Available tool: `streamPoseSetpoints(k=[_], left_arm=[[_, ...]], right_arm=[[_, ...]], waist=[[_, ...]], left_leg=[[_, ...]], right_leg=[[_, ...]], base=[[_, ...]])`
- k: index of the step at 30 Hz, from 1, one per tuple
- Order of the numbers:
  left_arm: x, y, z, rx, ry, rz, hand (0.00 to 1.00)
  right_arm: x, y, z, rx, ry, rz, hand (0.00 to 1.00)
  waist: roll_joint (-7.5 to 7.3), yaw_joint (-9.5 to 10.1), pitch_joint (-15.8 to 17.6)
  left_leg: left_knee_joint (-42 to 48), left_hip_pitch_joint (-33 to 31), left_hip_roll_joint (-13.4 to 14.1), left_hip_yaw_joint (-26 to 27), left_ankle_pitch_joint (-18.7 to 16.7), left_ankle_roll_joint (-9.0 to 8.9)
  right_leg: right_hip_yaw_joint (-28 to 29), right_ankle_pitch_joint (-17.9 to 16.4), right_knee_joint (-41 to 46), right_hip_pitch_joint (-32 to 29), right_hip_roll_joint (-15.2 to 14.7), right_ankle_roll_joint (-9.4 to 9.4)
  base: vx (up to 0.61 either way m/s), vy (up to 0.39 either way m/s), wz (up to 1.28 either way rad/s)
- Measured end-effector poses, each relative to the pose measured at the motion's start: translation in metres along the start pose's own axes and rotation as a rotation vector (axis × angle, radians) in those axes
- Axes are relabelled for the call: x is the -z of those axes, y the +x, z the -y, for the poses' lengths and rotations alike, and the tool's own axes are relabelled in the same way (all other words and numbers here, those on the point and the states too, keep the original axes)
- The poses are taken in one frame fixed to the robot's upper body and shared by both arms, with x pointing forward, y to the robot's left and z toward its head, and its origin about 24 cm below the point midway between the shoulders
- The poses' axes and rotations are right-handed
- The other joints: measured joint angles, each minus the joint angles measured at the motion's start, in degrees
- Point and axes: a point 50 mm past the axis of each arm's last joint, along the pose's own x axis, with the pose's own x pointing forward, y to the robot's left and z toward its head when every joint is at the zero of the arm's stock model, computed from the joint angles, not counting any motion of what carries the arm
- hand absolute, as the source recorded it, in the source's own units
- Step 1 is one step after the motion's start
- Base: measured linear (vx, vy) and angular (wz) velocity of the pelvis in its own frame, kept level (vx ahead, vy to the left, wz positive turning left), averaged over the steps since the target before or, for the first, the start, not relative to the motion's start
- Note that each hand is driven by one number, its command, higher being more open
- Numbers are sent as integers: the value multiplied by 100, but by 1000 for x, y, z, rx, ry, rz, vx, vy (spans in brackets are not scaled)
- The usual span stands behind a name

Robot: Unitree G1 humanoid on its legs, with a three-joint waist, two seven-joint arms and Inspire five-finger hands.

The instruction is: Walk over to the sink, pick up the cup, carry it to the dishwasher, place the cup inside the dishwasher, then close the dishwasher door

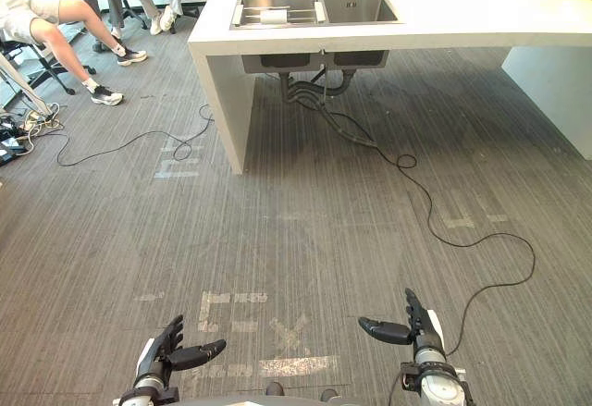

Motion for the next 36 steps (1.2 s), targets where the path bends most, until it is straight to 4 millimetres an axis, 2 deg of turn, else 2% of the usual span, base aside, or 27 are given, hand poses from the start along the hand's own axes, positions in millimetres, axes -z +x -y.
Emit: streamPoseSetpoints(k=[9,23,36], left_arm=[[4,0,-2,-25,-34,-20,100],[8,0,-2,-33,-40,-39,100],[10,-1,-2,-32,-41,-42,100]], right_arm=[[7,-1,-1,31,86,-24,100],[11,1,-4,39,100,-51,100],[5,5,2,68,119,-33,100]], waist=[[-23,0,-11],[-104,-1,-17],[-118,54,28]], left_leg=[[-23,42,0,0,6,-8],[-120,94,0,74,25,-36],[-123,90,17,311,-14,-29]], right_leg=[[-4,0,-2,16,0,0],[36,2,-40,19,3,4],[274,43,-53,-71,22,6]], base=[[0,0,0],[0,0,0],[-22,-6,-10]])
